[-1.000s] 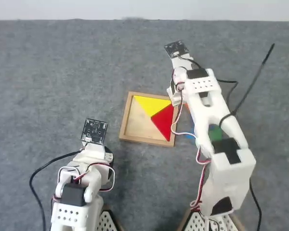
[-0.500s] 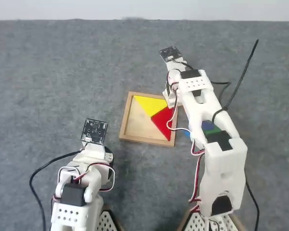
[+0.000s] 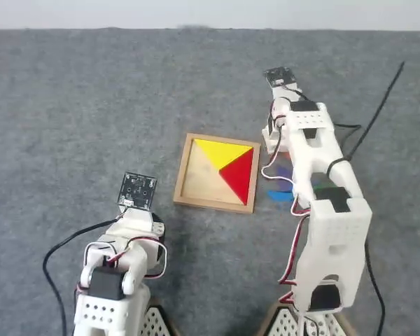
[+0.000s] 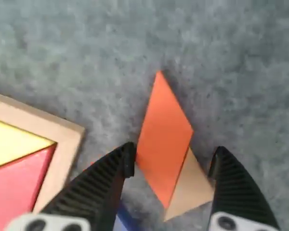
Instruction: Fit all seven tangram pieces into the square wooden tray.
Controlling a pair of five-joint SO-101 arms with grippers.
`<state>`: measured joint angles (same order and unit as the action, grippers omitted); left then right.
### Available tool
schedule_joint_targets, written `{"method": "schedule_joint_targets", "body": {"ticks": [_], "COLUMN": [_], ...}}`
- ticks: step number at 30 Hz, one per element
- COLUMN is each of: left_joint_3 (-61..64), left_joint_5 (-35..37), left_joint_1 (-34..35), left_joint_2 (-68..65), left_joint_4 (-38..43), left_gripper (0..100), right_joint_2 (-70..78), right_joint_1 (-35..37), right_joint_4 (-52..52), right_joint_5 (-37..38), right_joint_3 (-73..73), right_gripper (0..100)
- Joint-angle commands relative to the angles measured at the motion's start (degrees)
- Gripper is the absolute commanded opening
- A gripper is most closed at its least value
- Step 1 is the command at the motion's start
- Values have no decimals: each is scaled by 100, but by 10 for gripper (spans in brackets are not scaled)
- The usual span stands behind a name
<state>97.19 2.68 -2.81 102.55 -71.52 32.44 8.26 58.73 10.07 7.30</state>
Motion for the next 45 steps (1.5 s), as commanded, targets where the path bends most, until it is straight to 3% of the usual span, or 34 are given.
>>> {"method": "schedule_joint_targets", "body": {"ticks": [1,10,15,27,37,45], "left_joint_3": [-75,-75,-75,-75,-75,-75], "left_joint_5": [70,70,70,70,70,70], "left_joint_1": [-9,-9,-9,-9,-9,-9], "left_joint_2": [70,70,70,70,70,70], "left_joint_4": [-35,-35,-35,-35,-35,-35], "left_gripper": [12,12,12,12,12,12], "right_joint_2": [-110,-75,-84,-171,-1895,-2264], "right_joint_1": [57,356,338,321,356,558], "right_joint_4": [-110,-207,-171,-163,4,-945], "right_joint_5": [44,44,70,53,35,44], "right_joint_3": [211,176,26,18,-809,-1556], "right_gripper": [271,266,191,194,194,200]}}
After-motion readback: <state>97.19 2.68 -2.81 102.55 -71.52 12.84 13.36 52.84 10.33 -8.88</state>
